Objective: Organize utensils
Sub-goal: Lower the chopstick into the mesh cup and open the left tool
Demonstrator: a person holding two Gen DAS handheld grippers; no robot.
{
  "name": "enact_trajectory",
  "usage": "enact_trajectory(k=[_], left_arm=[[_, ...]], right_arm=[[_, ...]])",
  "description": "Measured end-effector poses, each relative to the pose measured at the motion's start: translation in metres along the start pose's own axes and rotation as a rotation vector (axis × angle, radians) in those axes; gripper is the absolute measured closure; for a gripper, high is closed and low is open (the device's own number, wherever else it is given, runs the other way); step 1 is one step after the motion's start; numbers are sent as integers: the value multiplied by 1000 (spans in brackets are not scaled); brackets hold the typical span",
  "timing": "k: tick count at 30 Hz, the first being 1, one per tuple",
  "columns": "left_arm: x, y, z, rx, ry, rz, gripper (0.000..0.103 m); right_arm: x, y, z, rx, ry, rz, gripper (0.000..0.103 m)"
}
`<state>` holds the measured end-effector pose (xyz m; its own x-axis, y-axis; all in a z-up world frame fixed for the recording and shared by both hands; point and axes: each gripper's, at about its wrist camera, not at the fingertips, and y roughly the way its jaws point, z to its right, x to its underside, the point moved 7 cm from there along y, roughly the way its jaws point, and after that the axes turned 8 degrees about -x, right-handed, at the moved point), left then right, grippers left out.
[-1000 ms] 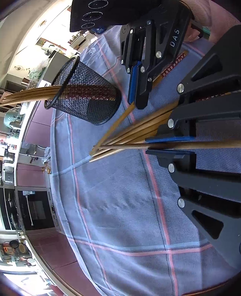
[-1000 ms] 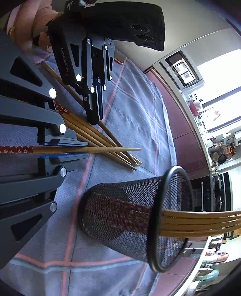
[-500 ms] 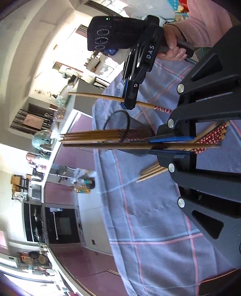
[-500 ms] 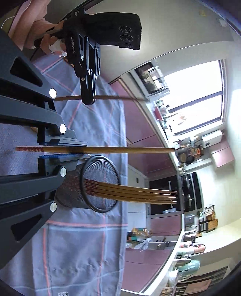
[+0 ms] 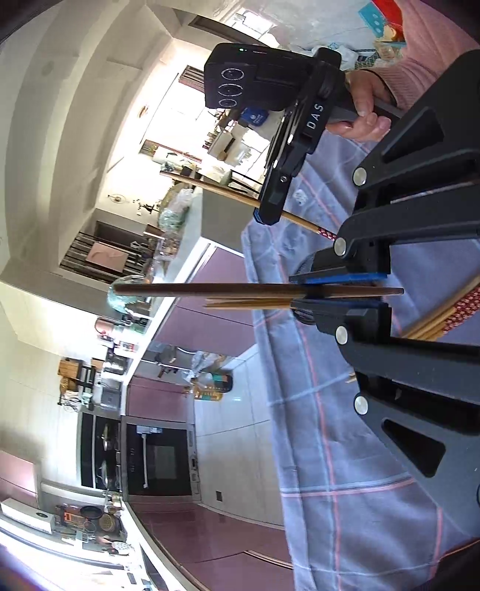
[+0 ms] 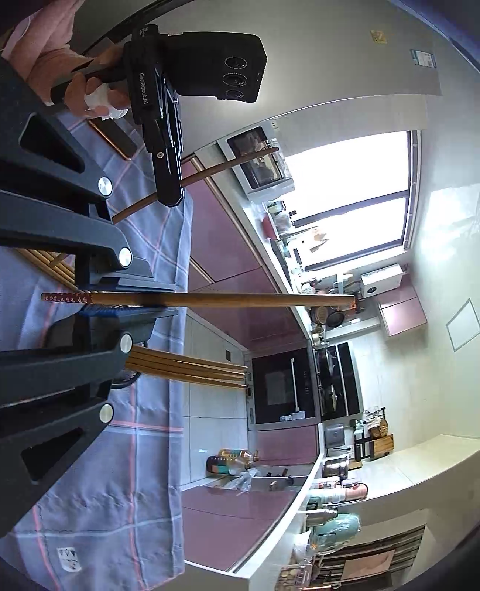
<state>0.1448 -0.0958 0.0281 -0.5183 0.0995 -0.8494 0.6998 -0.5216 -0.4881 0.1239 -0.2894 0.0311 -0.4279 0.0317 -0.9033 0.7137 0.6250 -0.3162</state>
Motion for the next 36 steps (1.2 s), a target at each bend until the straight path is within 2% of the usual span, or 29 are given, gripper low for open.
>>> enact_trajectory(k=[7, 14, 19, 29, 36], left_arm=[[-42, -4, 22, 10, 35, 83, 96], [-56, 13, 30, -41, 57, 97, 95], [-41, 42, 33, -93, 94, 21, 96], [-2, 92, 31, -106, 160, -163, 95], [-1, 108, 28, -113, 137, -186, 95]], right_arm=[[-19, 2, 7, 27, -20, 37, 97], [-16, 20, 25, 49, 4, 17, 97], [0, 39, 37, 52, 37, -50, 97], [32, 67, 51, 74, 95, -182, 97], [40, 78, 60, 104, 123, -203, 95]])
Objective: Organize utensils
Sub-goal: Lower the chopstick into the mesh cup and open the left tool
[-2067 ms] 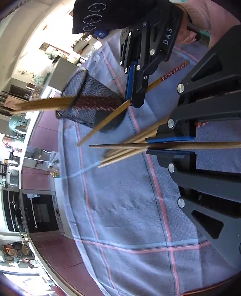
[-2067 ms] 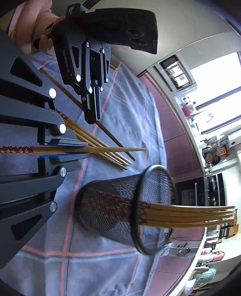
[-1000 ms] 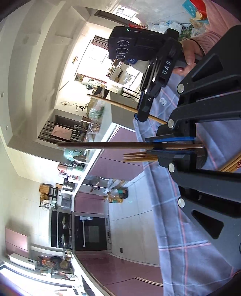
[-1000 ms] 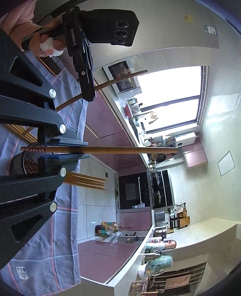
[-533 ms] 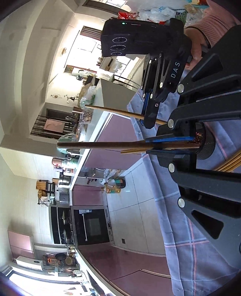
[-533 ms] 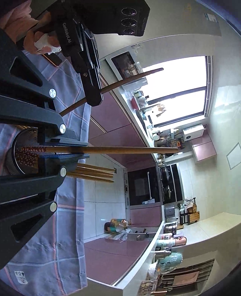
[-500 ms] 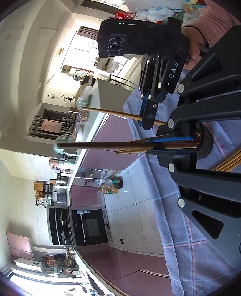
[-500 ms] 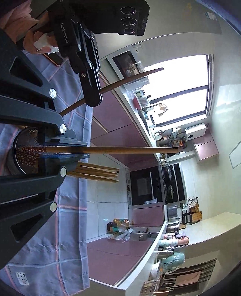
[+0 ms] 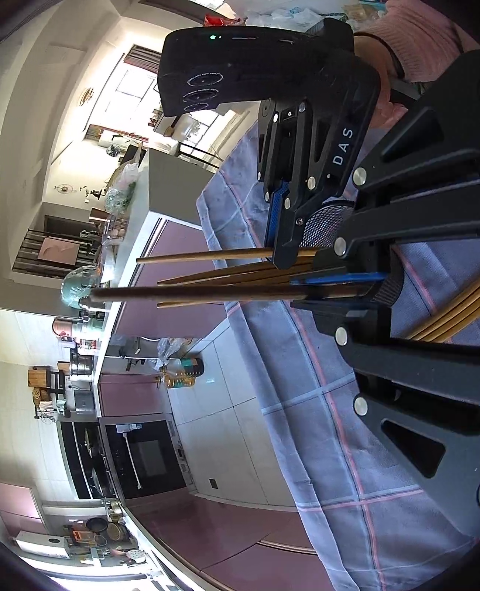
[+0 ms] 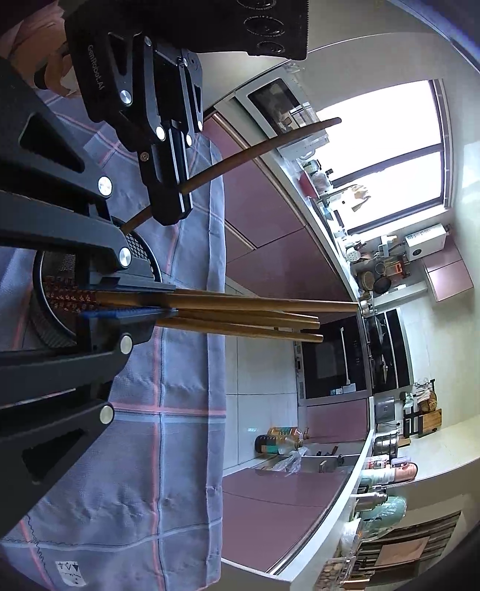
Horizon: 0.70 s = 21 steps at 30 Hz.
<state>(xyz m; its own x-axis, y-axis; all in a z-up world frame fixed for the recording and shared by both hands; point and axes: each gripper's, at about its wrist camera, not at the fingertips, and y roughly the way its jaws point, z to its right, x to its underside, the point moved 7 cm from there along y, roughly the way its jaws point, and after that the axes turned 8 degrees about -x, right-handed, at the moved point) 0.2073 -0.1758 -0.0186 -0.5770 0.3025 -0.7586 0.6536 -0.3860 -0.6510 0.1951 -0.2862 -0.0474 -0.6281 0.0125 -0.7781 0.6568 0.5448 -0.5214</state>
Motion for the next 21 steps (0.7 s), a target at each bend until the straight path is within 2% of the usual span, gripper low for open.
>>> enact_trajectory(k=[6, 10, 12, 13, 14, 16, 21], left_arm=[[4, 3, -8, -8, -16, -2, 88], [13, -1, -14, -25, -30, 13, 88], [20, -6, -18, -36, -38, 23, 88], [24, -9, -21, -40, -41, 29, 87], [29, -14, -24, -47, -45, 37, 85], [38, -24, -32, -63, -50, 55, 80], [74, -36, -52, -98, -65, 49, 72]], right_arm=[[4, -3, 2, 6, -1, 6, 95], [7, -6, -3, -1, -7, 13, 94], [8, -10, -8, -4, -18, 19, 90], [8, -12, -12, -9, -26, 24, 86], [9, -16, -16, -16, -34, 29, 77], [11, -24, -28, -25, -67, 42, 70], [33, -40, -68, -104, -162, 33, 68]])
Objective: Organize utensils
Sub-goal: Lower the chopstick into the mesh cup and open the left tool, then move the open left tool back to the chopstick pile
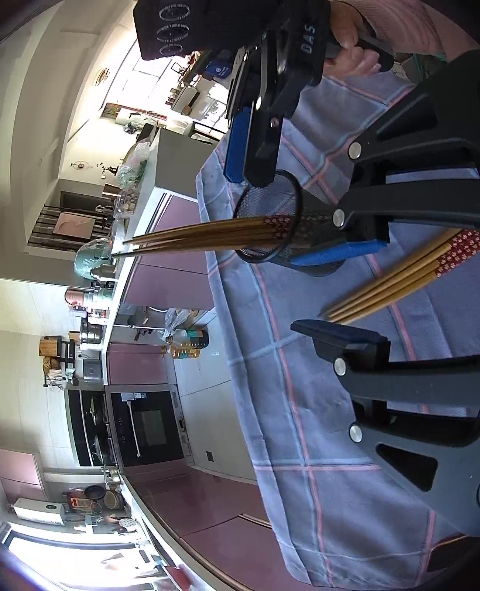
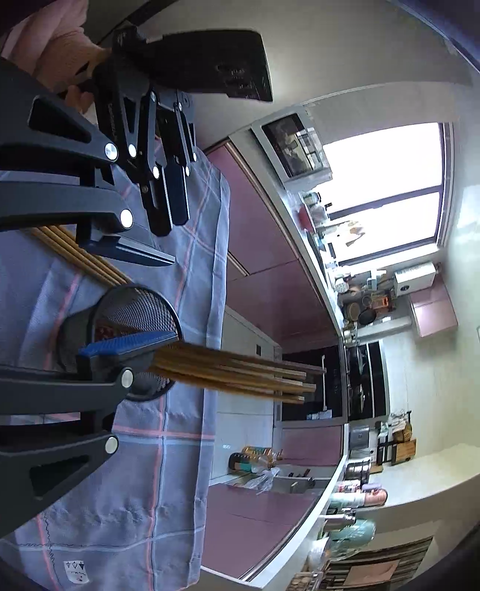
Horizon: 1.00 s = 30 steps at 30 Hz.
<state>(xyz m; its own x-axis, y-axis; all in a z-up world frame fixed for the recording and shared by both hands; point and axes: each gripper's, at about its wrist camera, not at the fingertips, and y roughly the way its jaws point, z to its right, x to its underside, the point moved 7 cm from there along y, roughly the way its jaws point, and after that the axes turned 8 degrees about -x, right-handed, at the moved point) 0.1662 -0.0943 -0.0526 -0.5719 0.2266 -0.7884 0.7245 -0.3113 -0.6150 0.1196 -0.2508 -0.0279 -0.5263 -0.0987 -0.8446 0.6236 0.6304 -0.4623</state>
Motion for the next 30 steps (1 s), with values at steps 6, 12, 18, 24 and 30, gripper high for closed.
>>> enact_trajectory(k=[6, 12, 18, 24, 30], left_arm=[[52, 9, -23, -25, -32, -91, 68], [89, 21, -35, -44, -49, -154, 64], [101, 26, -28, -40, -50, -180, 63], [104, 26, -22, -37, -40, -192, 62], [105, 29, -18, -33, -29, -197, 62]], right_arm=[[45, 28, -28, -47, -5, -130, 67], [87, 60, -26, -47, 75, -246, 67], [102, 72, -27, -9, 80, -283, 67], [103, 74, -26, 13, 69, -288, 67], [104, 76, -24, 41, 57, -290, 68]])
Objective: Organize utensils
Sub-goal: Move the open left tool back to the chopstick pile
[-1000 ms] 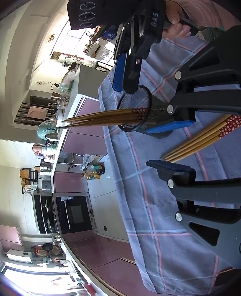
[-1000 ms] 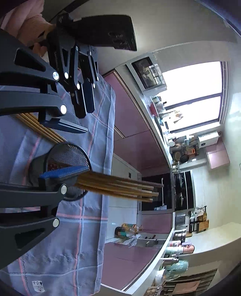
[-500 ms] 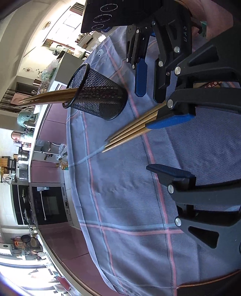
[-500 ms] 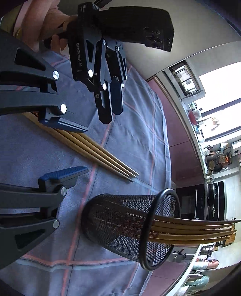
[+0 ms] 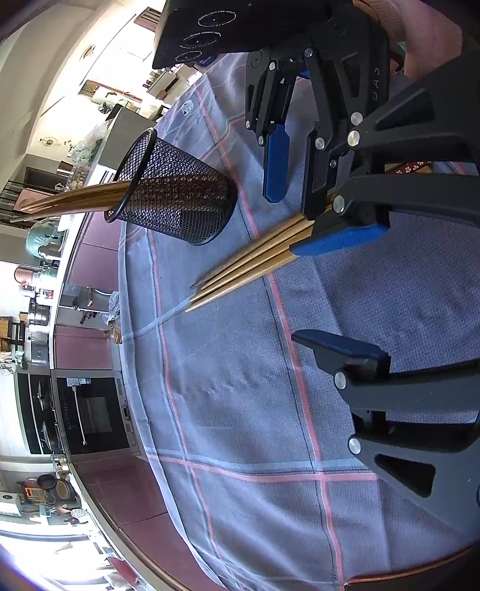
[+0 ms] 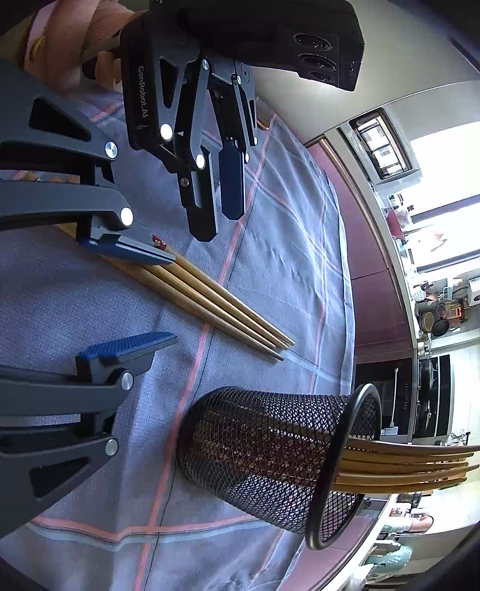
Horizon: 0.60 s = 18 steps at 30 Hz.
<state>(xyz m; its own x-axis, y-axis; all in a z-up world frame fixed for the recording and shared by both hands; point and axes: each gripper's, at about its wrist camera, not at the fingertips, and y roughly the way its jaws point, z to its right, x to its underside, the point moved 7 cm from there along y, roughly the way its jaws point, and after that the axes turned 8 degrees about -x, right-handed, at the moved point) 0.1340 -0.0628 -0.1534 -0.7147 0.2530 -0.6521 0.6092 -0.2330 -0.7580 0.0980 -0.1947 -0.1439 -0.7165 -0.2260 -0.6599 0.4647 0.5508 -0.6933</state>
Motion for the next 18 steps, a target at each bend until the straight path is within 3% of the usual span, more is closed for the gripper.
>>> enact_trajectory(k=[18], left_arm=[[-7, 24, 17, -1, 50, -35, 61]], right_arm=[[2, 1, 3, 26, 1, -17, 71]])
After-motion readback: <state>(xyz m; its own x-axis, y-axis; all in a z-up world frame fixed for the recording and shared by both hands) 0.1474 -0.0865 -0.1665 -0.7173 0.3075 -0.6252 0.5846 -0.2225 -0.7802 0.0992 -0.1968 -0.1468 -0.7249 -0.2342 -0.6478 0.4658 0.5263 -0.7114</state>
